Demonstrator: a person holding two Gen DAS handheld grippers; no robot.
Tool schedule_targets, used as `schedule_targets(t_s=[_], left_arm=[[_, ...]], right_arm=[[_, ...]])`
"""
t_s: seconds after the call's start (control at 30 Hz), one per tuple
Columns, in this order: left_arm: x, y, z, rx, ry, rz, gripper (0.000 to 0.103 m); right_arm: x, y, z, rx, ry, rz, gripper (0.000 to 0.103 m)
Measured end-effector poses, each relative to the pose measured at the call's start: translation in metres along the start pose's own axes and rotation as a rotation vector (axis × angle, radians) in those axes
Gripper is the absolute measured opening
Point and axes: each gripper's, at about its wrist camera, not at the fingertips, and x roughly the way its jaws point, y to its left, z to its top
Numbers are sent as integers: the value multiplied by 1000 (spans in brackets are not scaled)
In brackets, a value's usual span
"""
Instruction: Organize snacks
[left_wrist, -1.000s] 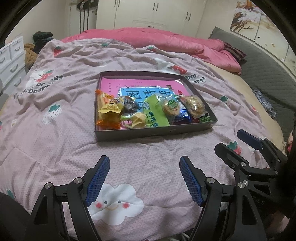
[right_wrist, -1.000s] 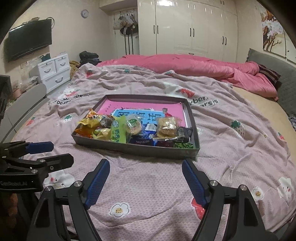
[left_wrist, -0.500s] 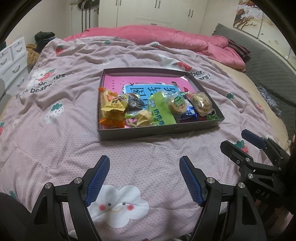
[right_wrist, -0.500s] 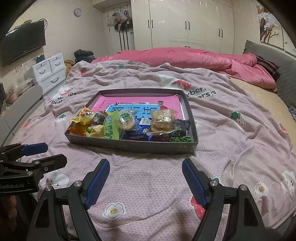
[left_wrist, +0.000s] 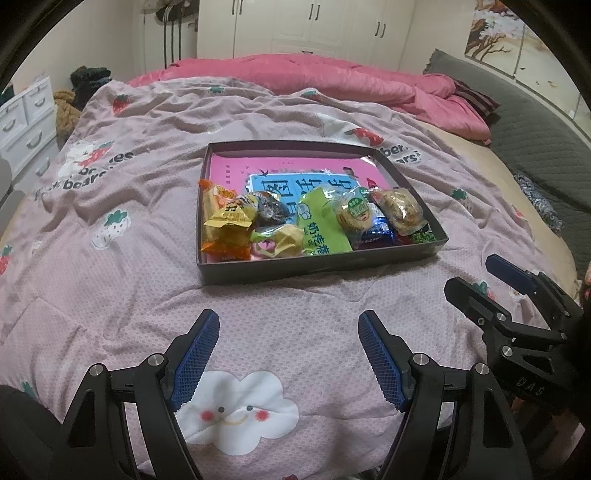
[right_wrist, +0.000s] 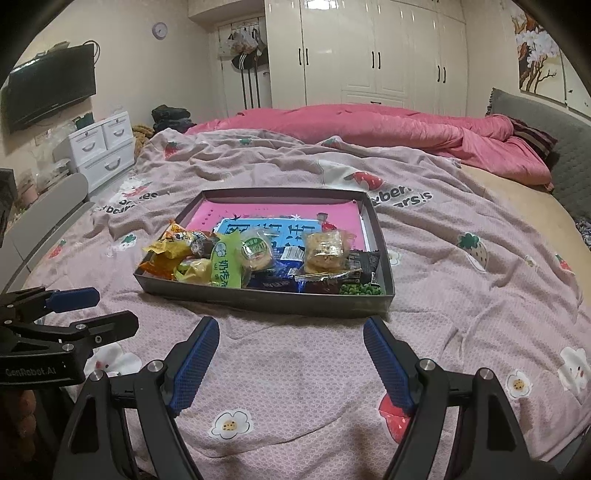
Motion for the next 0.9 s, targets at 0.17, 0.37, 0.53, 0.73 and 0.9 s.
schedule_targets(t_s=[0.17,0.37,0.53,0.73,0.9], left_arm=[[-3,0,1,1,-15,2,79],[-6,0,2,4,-27,5,79],[-6,-1,2,8,-29,9,79],[-7,0,3,3,-31,5,79],[-7,-1,3,6,-36,9,79]], right_arm=[[0,0,0,0,-2,0,80],[-1,0,1,-1,-9,2,80],[-3,0,2,-1,-9,3,80],[-4,0,2,-1,-12,-1,80],[-3,0,2,-1,-9,-1,80]])
